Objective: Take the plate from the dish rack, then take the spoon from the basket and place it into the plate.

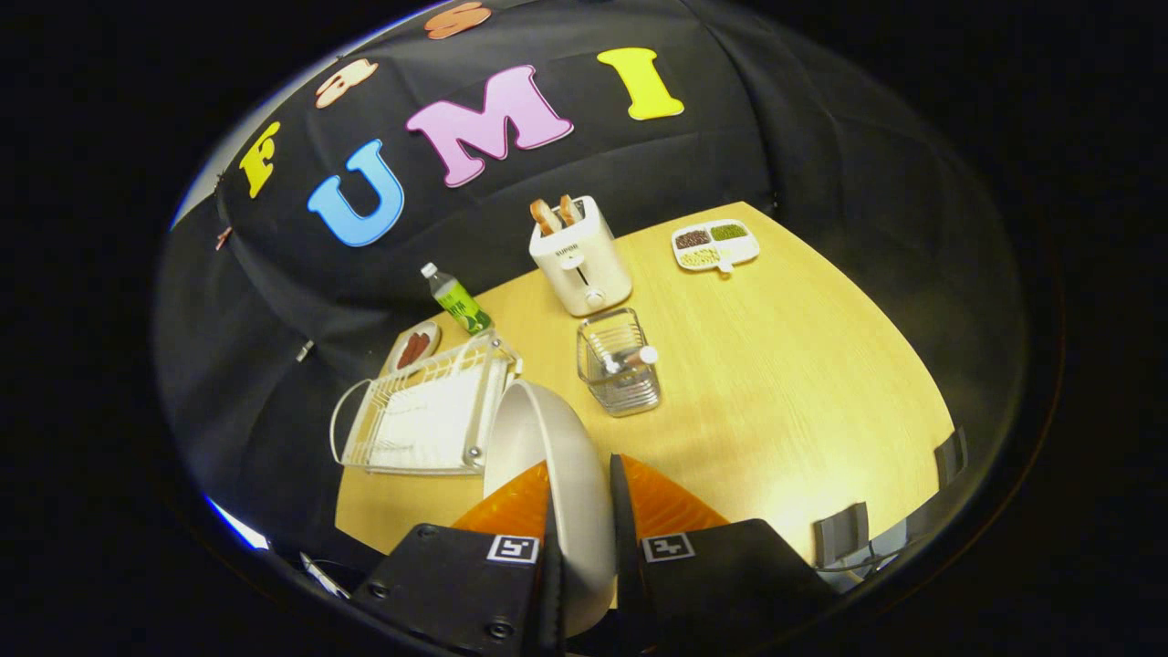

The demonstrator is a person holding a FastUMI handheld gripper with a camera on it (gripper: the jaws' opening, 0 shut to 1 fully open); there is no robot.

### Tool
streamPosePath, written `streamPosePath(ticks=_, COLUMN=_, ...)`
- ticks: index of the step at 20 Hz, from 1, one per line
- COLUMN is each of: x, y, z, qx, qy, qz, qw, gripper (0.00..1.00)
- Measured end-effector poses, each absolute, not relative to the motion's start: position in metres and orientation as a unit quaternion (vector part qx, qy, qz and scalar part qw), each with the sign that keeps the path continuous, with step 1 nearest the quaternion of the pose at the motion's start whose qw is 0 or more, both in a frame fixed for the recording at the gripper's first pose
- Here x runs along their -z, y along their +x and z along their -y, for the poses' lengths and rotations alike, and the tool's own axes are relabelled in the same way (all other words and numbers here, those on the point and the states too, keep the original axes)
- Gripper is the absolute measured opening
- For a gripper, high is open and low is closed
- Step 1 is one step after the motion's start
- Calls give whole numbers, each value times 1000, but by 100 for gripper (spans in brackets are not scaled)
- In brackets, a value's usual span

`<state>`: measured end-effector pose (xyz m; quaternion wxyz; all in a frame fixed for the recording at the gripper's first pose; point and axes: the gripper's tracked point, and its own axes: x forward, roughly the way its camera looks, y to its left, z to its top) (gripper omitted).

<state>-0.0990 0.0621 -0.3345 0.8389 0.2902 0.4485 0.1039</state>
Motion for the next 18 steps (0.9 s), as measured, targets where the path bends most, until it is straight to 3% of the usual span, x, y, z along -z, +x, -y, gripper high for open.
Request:
streamPosePath(ticks=13, x=439, y=-127, z=-72, qx=-65, qy=320, qz=-524, qw=787, gripper=28)
streamPosePath(ticks=15, x=446, y=-132, z=-61, qx=-50, qy=293, qz=-534, qw=792, gripper=37)
streamPosePath(ticks=18, x=442, y=-124, z=-49, qx=-26, qy=274, qz=-519, qw=809, gripper=94)
